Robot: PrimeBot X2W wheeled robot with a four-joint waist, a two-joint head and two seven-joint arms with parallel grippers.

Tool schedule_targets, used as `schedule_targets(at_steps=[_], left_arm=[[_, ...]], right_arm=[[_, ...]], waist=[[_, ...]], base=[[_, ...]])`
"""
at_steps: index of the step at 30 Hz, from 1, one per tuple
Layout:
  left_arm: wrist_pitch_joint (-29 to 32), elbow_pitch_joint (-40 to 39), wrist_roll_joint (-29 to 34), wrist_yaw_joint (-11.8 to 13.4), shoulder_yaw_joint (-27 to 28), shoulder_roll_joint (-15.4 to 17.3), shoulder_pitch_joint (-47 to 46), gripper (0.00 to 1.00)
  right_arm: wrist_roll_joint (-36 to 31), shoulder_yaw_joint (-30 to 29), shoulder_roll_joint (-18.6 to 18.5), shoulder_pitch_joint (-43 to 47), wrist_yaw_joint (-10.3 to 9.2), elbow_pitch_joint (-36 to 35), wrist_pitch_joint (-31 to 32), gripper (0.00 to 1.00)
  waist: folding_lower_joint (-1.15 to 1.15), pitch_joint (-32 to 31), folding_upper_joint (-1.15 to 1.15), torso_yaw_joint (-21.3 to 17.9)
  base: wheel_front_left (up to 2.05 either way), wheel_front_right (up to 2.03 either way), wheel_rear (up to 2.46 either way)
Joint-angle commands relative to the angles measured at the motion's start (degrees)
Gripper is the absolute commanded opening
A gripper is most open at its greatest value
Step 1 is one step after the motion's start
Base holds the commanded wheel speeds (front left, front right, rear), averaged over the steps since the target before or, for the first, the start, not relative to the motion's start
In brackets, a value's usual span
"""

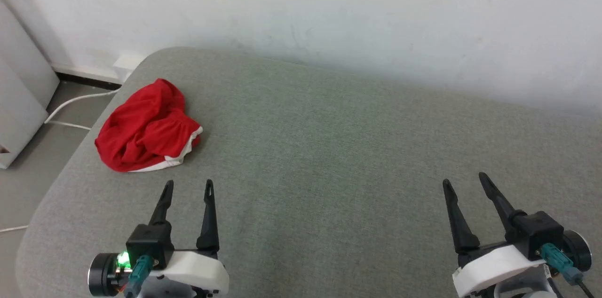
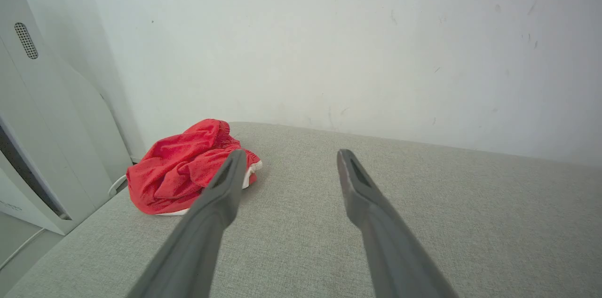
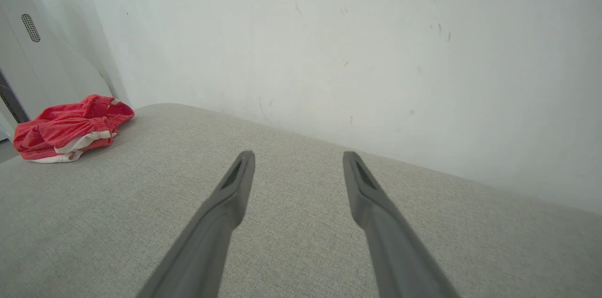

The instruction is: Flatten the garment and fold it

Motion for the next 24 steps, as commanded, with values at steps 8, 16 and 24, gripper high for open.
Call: schedule_targets(at_steps=[8,16,24], left_arm=[[-1.36,-0.16,-0.37,0.66,-0.81,-0.09,1.13,1.0],[-2.32,-0.4,-0.39,1.13,-1.19,-0.1,1.46,1.0],[-3.28,-0.73,-0.35,1.28,-1.45,-0.11,1.83,1.0]], right_arm=[[0.7,0.13,0.17,1.05,-0.08,0.26,-1.34,1.0],[1.15,0.62,0.19,1.17,-0.09,-0.03,-2.3,1.0],[1.61,1.3,0.21,1.76,-0.1,0.25,-3.25,1.0]], waist=[[0.0,-0.4,0.0,3.73],[0.0,-0.56,0.0,6.86],[0.0,-0.75,0.0,9.75]], base=[[0.0,0.0,0.0],[0.0,0.0,0.0],[0.0,0.0,0.0]])
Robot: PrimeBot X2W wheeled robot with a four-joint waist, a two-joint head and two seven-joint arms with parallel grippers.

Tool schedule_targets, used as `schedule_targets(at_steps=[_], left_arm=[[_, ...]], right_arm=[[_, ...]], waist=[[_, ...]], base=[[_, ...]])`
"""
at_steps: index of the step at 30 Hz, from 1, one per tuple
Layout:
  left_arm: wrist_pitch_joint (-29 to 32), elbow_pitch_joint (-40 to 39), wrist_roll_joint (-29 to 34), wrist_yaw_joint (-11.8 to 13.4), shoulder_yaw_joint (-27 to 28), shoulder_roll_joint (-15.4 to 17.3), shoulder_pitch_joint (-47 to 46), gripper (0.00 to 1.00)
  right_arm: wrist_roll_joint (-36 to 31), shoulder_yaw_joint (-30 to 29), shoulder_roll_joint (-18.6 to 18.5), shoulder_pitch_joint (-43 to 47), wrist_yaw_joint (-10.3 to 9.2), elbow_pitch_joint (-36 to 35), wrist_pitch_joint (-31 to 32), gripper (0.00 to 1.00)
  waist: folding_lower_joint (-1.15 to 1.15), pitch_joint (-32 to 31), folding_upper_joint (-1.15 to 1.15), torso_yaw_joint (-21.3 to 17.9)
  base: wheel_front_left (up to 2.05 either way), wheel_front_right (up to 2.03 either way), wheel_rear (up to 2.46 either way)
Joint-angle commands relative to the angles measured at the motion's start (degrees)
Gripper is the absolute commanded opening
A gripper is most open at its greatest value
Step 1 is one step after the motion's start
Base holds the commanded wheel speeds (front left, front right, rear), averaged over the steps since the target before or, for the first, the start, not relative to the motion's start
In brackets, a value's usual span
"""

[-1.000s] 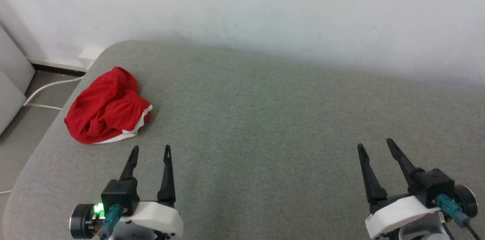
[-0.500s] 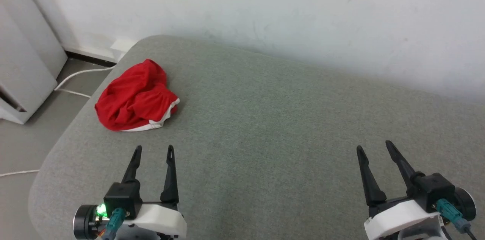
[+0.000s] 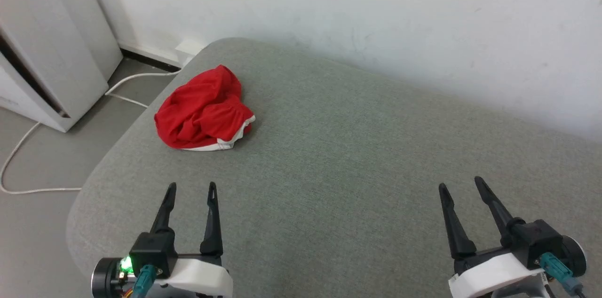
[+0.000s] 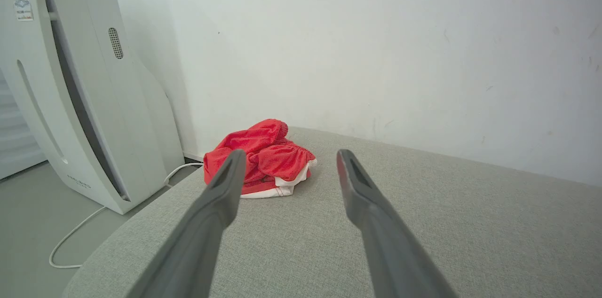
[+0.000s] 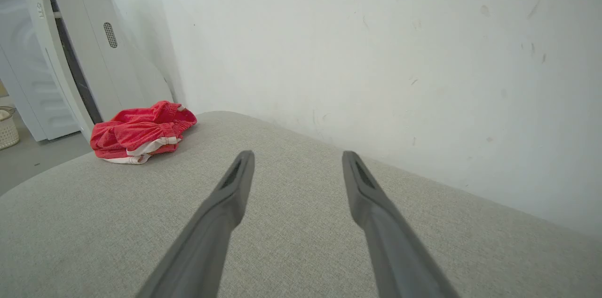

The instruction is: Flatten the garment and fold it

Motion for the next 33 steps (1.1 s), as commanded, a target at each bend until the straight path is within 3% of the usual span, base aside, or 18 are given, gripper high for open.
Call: schedule_targets(at_steps=[1,23,33], left_arm=[[-0.63,-0.31,-0.25,0.36,-0.19,-0.1,0.82,1.0],[-3.27,-0.45,-0.78,1.09,-1.45,-0.13,1.79,1.0],[-3.28,-0.24,-1.37,1.21,-1.45,-0.13,1.54,1.0]], right_arm=[[0.64,0.25,0.19,0.73,-0.1,0.16,-0.57,1.0],[1.46,1.04,0.24,1.43,-0.12,1.15,-3.2,1.0],[1.08,0.62,0.24,1.26,-0.12,0.97,-3.22,1.0]], waist=[[0.0,-0.04,0.0,0.88],[0.0,0.02,0.0,7.15],[0.0,0.38,0.0,6.78]], base=[[0.0,0.0,0.0],[0.0,0.0,0.0],[0.0,0.0,0.0]])
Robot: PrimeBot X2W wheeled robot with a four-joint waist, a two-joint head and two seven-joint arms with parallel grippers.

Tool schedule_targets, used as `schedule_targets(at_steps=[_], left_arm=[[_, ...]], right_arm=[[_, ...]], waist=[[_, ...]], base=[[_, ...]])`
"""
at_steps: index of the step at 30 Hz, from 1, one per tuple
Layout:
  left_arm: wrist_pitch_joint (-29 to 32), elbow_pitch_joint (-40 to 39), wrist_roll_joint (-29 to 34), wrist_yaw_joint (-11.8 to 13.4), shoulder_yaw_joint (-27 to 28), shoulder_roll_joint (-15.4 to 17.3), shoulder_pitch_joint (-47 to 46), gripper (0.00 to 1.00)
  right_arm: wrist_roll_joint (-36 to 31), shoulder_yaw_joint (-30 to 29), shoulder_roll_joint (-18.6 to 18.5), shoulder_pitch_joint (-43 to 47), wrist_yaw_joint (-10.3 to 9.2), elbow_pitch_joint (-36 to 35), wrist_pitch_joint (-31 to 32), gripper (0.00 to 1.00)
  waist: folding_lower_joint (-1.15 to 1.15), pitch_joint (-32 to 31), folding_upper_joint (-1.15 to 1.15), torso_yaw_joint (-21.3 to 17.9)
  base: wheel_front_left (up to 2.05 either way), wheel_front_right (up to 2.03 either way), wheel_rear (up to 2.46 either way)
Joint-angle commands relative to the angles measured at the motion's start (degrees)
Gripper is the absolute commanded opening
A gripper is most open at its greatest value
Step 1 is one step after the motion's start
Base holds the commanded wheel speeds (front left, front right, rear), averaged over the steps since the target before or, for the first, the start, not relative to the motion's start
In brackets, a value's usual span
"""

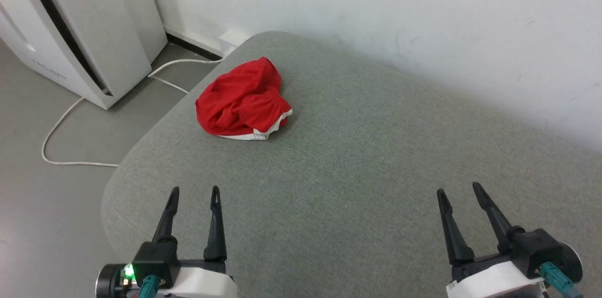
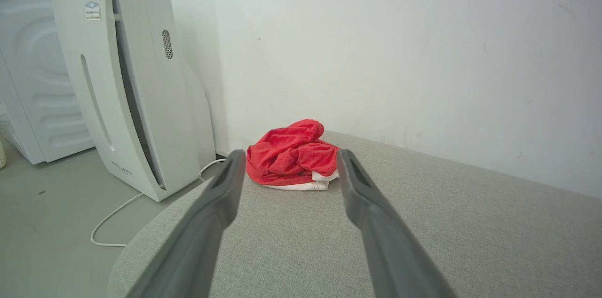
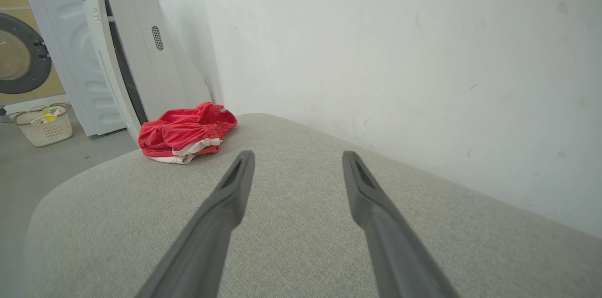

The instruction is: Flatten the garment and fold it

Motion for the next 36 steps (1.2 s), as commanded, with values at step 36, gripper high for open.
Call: schedule_targets(at_steps=[36], left_arm=[[40.04,31.87,-17.74,-13.05,-1.03,20.81,-45.66,1.0]], right_arm=[[-7.42,5.29,0.17,-7.79,-0.12,-10.86,0.92,1.0]], waist=[[0.0,26.43,0.0,-20.14]], base=[[0.0,0.0,0.0]])
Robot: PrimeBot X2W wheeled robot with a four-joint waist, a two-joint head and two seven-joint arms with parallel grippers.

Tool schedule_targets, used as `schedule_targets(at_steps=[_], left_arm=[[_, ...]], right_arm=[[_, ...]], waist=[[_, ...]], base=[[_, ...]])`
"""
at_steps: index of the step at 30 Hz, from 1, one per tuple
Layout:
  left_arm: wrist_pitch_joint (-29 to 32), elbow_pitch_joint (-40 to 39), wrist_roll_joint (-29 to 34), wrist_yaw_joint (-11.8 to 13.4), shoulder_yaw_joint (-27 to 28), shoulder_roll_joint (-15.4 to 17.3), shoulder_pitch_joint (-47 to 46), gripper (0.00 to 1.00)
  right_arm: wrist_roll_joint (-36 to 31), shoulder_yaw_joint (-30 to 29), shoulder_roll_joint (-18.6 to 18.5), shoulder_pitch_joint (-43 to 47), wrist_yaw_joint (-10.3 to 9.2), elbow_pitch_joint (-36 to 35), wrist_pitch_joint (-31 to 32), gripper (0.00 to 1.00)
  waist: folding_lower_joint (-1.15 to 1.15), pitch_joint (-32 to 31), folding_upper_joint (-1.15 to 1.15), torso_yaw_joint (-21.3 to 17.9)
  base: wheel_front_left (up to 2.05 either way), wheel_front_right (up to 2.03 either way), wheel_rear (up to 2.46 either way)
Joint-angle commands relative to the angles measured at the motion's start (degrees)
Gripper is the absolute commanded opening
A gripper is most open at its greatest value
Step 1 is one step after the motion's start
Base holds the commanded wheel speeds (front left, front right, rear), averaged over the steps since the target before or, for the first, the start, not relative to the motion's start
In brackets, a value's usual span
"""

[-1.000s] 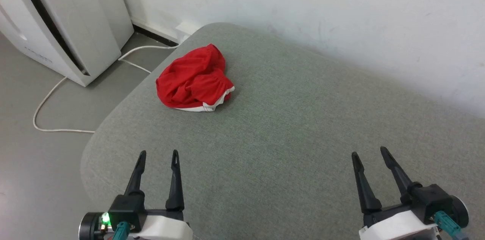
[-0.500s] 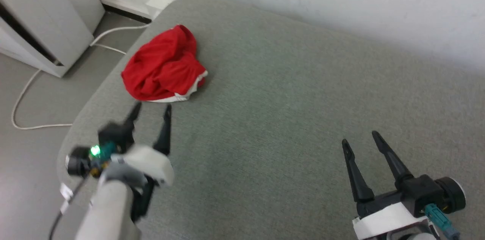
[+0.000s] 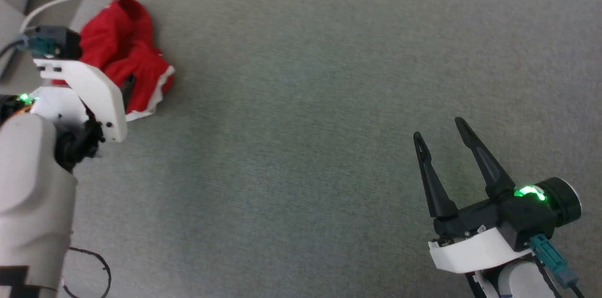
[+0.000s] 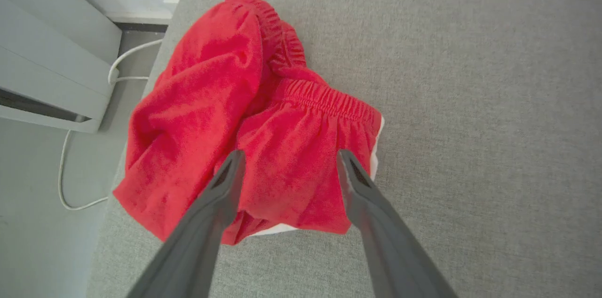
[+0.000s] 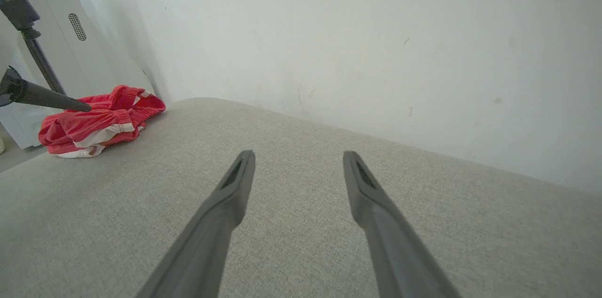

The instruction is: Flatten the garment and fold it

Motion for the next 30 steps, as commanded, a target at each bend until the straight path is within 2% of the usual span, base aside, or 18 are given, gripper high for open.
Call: schedule_targets(at_steps=[1,6,12,13,14,15,17,20,23,30], left_arm=[[1.17,0.34,-1.03,-0.34,-0.65,0.7,-0.78,1.0],[11.77,2.2,-10.73,-0.36,-2.39,5.78,-3.19,1.0],[21.19,5.06,-16.28,-0.36,-1.74,9.96,-3.08,1.0],[22.84,5.41,-17.21,-0.36,-1.68,10.28,-2.77,0.86],[24.3,5.55,-18.16,-0.36,-1.6,10.54,-2.49,0.28],[25.48,5.39,-19.13,-0.37,-1.52,10.75,-2.21,0.0],[26.57,4.77,-20.75,-0.37,-1.15,11.05,-1.73,0.0],[24.78,4.0,-21.56,-0.35,-0.12,11.4,-1.12,0.0],[19.83,3.84,-20.85,0.37,1.06,11.51,-0.8,0.0],[5.36,2.42,-19.13,-0.01,2.62,11.5,-2.02,0.0]], right_arm=[[-0.27,0.11,-0.04,-0.72,-0.12,-0.46,0.06,1.0],[-0.12,0.51,-0.04,-1.27,-0.12,-1.18,0.22,1.0],[0.2,0.32,-0.04,-1.67,-0.12,-0.77,0.03,1.0],[0.27,0.19,-0.04,-1.66,-0.12,-0.63,-0.04,1.0],[0.33,0.09,-0.04,-1.63,-0.12,-0.49,-0.1,1.0],[0.37,0.0,-0.04,-1.62,-0.12,-0.35,-0.17,1.0],[0.45,-0.2,-0.04,-1.68,-0.12,0.06,-0.29,1.0],[0.54,-0.56,-0.04,-1.71,-0.12,0.82,-0.46,1.0],[0.68,-0.73,-0.04,-1.45,-0.12,1.81,-0.62,1.0],[1.24,-1.74,-0.04,-0.03,-0.12,4.4,-0.96,1.0]], waist=[[-0.02,5.8,0.0,-5.61],[-0.02,8.46,0.0,-7.5],[-0.02,10.14,0.0,-9.08],[-0.02,10.14,0.0,-9.2],[-0.02,10.1,0.0,-9.29],[-0.02,10.03,0.0,-9.34],[-0.02,9.7,0.0,-9.27],[-0.02,8.42,0.0,-8.94],[-0.02,6.18,0.0,-8.52],[-0.02,-1.51,0.0,-7.12]], base=[[0.0,0.0,0.0],[0.0,0.0,0.0],[0.0,0.0,0.0],[0.0,0.0,0.0],[0.0,0.0,0.0],[0.0,0.0,0.0],[0.0,0.0,0.0],[0.0,0.0,0.0],[0.0,0.0,0.0],[0.0,0.0,0.0]])
